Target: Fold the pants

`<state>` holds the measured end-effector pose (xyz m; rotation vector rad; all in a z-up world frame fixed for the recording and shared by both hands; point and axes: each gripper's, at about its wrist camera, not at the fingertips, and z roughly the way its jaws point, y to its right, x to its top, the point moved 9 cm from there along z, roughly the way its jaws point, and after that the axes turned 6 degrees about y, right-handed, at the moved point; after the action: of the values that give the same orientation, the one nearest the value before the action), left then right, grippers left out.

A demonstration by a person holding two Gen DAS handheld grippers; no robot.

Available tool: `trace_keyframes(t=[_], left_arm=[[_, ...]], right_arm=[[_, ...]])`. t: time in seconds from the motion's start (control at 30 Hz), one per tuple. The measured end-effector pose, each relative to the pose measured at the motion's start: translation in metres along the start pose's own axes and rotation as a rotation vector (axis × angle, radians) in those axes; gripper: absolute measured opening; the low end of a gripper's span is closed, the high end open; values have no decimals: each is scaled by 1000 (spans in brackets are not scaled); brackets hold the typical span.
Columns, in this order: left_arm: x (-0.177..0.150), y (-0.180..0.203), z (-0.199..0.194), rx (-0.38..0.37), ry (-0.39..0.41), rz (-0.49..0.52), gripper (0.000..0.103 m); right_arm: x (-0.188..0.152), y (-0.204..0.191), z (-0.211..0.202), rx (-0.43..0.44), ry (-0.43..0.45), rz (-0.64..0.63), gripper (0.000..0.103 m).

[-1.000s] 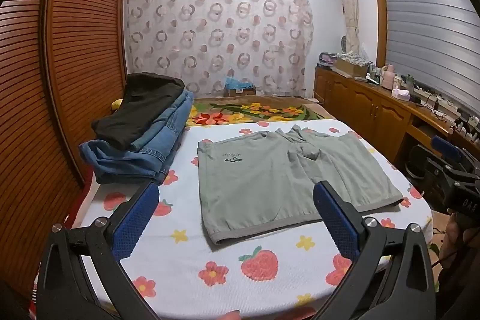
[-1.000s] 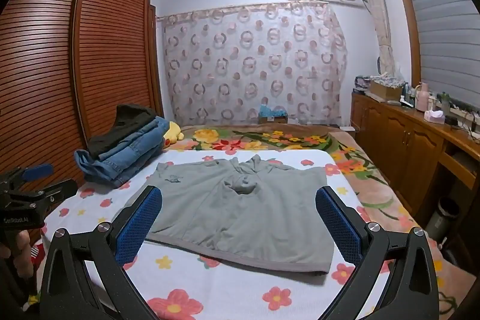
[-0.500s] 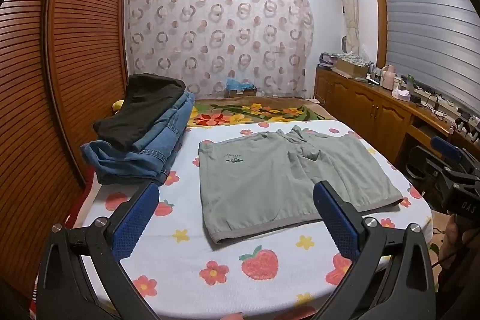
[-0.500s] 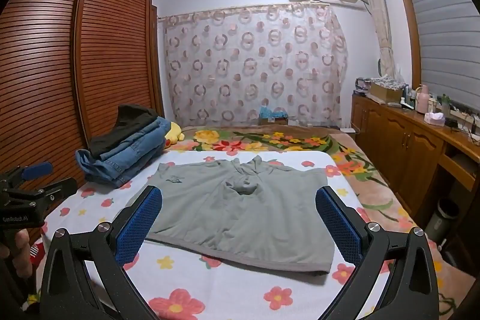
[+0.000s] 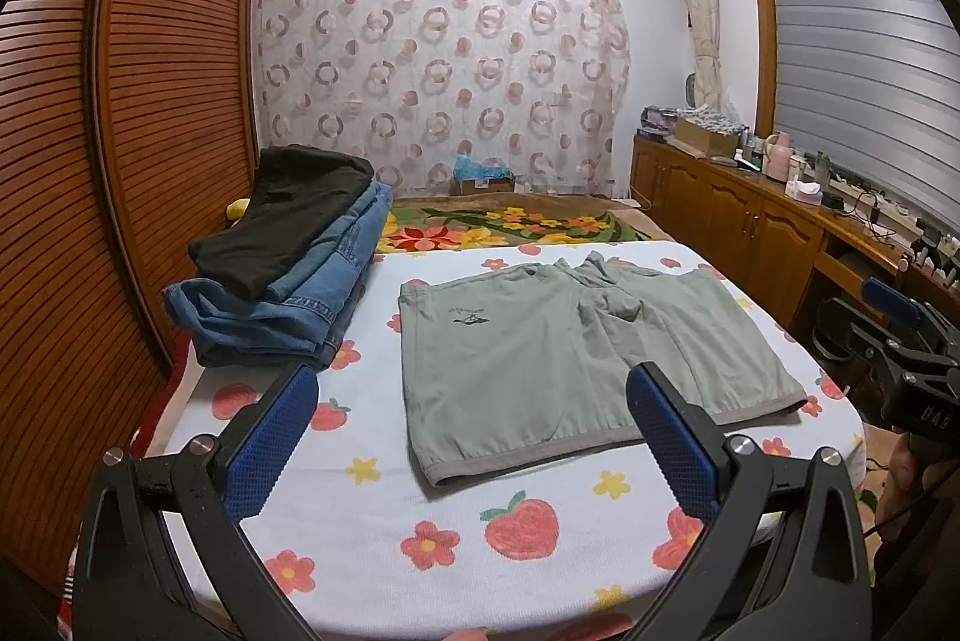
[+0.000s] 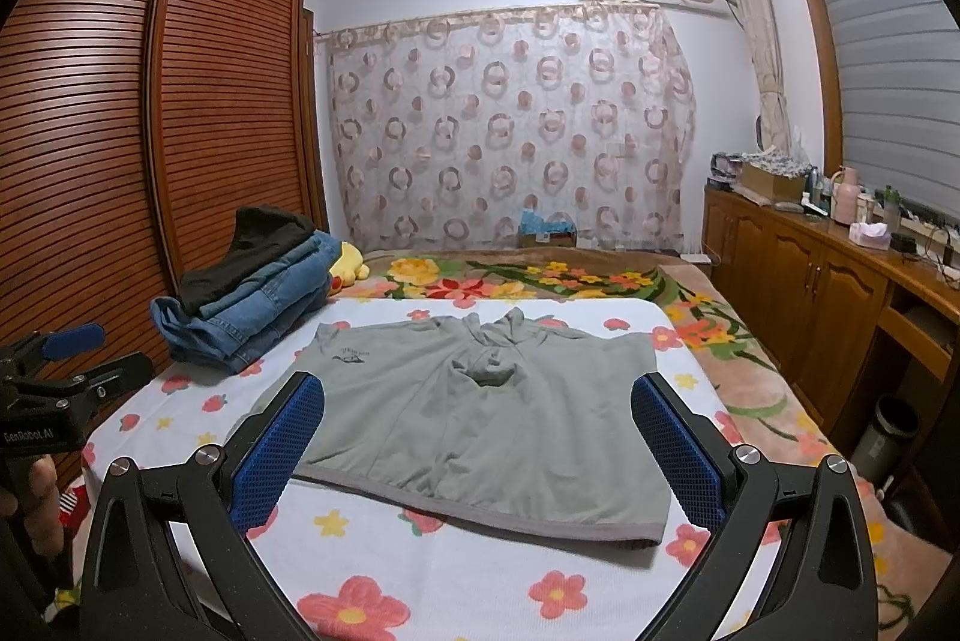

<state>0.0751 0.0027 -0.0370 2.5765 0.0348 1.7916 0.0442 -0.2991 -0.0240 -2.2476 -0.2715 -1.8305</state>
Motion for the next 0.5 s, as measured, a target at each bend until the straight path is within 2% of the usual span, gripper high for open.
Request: trace_keyframes(t=[0.5], left_arm=[[-1,-1,1,0,3,-4,103]], right_arm=[[-1,1,1,-3,-4,3,102]])
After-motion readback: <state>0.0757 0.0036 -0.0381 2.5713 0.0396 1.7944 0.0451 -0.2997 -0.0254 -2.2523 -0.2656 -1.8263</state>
